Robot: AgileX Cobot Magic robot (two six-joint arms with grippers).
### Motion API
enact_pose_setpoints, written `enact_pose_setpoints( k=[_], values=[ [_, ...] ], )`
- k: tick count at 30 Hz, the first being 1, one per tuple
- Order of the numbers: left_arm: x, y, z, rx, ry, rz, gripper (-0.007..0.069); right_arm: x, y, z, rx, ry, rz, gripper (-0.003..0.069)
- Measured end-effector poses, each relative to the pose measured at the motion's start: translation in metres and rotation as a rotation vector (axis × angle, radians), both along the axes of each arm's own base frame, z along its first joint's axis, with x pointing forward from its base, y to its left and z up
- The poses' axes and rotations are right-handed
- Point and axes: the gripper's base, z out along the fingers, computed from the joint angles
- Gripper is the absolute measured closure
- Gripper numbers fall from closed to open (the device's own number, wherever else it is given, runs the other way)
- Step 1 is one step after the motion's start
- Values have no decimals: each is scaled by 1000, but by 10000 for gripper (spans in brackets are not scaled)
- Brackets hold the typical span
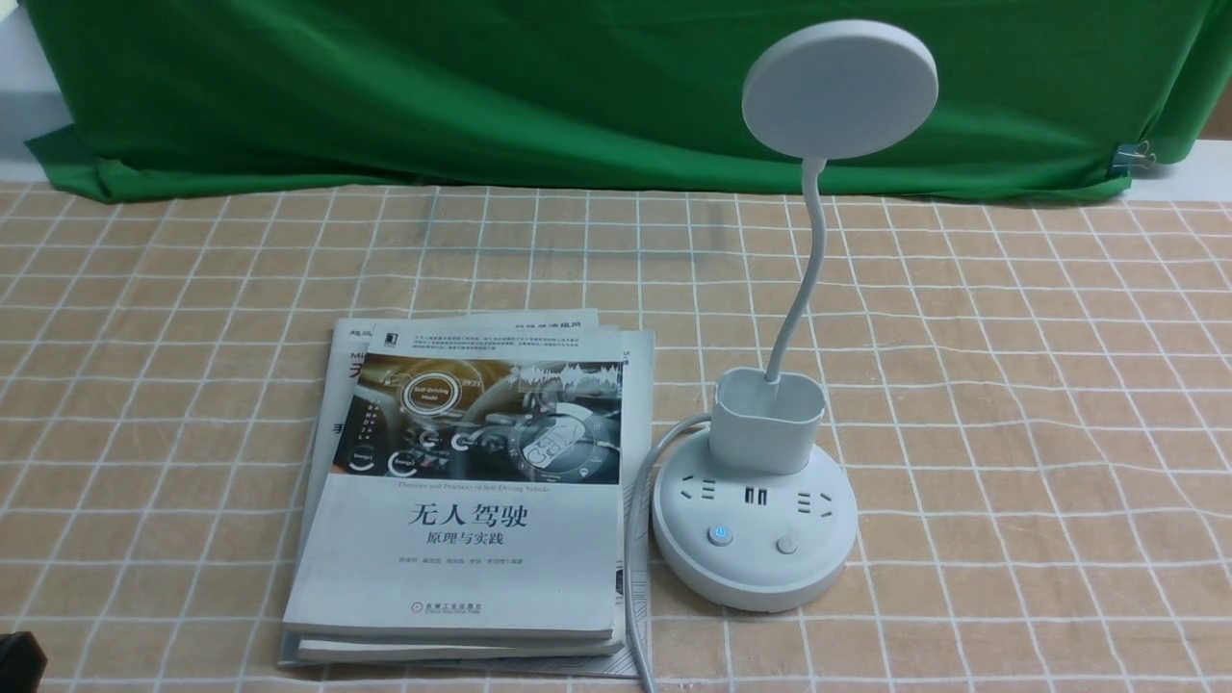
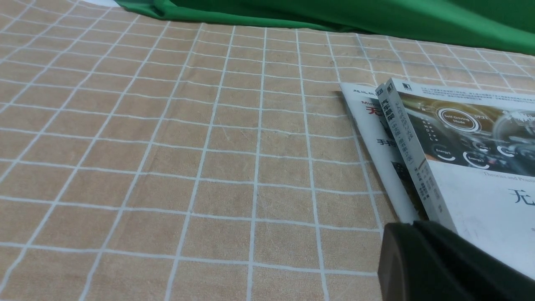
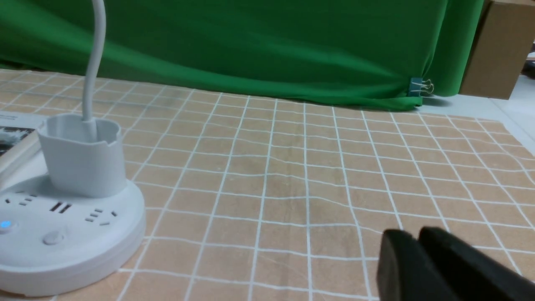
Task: Turn off the desk lamp on the light coffee tablecloth by hand.
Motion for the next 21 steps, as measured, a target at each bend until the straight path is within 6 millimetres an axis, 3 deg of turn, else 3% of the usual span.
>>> enact_pose_setpoints(
  k=[21],
  values=[
    [0,0,0,0,0,0,621,0,0,0,0,0,0,564]
  ],
)
